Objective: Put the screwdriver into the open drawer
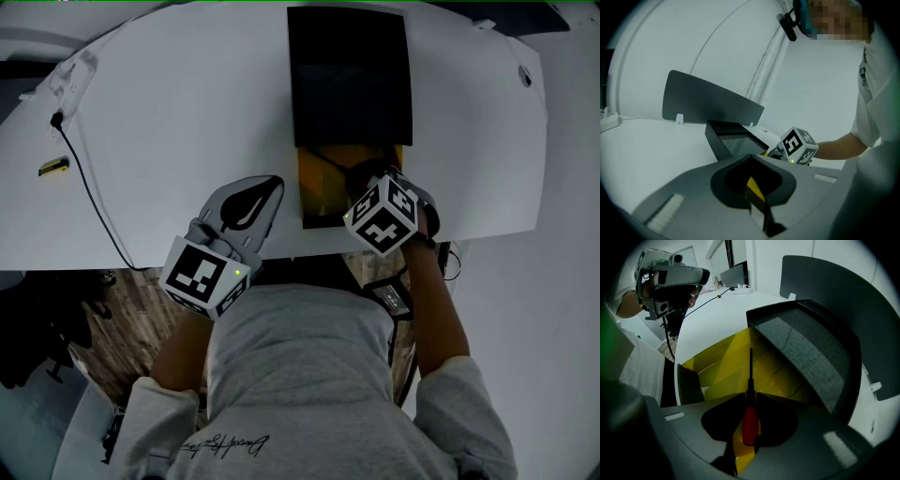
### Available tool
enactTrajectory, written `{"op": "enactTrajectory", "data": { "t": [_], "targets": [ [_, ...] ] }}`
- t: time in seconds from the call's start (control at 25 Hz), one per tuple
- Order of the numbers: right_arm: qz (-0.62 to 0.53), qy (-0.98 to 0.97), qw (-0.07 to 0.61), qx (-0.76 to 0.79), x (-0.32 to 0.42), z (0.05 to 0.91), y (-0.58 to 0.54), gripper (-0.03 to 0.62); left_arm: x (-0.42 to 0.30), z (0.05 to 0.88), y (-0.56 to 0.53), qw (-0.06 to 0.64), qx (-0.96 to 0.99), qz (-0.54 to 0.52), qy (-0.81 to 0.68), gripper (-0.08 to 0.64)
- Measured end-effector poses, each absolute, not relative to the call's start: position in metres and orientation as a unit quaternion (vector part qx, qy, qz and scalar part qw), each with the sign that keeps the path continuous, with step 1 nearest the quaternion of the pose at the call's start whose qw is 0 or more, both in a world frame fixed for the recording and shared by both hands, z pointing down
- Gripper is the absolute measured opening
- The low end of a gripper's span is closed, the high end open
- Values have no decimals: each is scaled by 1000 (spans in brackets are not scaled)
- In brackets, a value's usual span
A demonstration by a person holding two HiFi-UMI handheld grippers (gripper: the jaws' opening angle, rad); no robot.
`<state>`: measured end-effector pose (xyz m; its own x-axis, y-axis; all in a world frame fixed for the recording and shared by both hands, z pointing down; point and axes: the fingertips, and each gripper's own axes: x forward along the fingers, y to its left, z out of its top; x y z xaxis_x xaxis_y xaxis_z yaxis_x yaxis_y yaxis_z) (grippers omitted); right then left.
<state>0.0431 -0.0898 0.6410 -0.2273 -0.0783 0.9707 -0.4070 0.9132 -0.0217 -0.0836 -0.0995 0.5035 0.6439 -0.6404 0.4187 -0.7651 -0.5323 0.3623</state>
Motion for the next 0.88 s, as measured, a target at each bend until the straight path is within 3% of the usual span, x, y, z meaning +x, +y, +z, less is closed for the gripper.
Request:
{"op": "enactTrajectory", "data": {
  "t": [0.88],
  "targets": [
    [160, -759, 612, 155, 43, 642, -91, 97, -89, 505, -102, 266, 866, 121, -405, 0]
  ]
}}
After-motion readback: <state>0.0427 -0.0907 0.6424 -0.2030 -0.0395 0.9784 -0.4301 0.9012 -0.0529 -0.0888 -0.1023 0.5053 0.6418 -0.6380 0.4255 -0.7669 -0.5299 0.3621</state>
